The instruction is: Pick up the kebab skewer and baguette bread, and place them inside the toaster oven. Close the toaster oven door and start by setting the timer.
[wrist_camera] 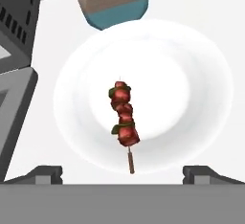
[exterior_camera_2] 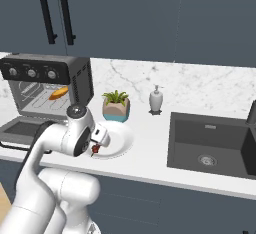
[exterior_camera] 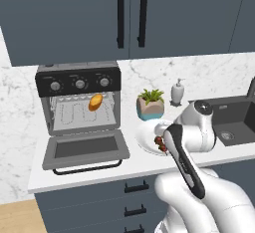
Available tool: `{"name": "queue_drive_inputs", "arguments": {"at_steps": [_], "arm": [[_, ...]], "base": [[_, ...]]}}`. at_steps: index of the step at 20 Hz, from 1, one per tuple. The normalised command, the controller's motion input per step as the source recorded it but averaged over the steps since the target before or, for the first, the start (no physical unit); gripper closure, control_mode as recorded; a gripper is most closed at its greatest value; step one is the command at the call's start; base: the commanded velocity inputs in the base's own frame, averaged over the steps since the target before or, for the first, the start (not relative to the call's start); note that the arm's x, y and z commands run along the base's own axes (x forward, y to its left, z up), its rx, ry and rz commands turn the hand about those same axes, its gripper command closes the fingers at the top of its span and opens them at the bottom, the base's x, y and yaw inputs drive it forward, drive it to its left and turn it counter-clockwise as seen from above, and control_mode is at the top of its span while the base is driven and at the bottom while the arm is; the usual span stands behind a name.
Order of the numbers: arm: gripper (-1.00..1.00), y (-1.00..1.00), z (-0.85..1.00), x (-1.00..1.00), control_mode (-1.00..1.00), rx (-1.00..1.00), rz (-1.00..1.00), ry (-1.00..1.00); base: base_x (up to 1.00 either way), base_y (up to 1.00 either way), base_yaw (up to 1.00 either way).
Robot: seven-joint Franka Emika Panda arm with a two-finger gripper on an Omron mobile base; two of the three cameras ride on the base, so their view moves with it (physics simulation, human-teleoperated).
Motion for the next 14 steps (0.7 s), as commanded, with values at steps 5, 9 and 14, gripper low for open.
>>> {"name": "queue_drive_inputs", "arguments": {"at_steps": [5, 9, 14], "arm": [[-1.00, 0.00, -0.71, 0.00, -1.00, -0.01, 0.00, 0.00], [-1.00, 0.00, -0.64, 0.00, -1.00, -0.03, 0.00, 0.00], [-1.00, 0.05, -0.40, 0.00, -1.00, 0.00, 0.00, 0.07]], "base": [[0.00, 0.00, 0.00], [0.00, 0.00, 0.00], [0.00, 0.00, 0.00]]}}
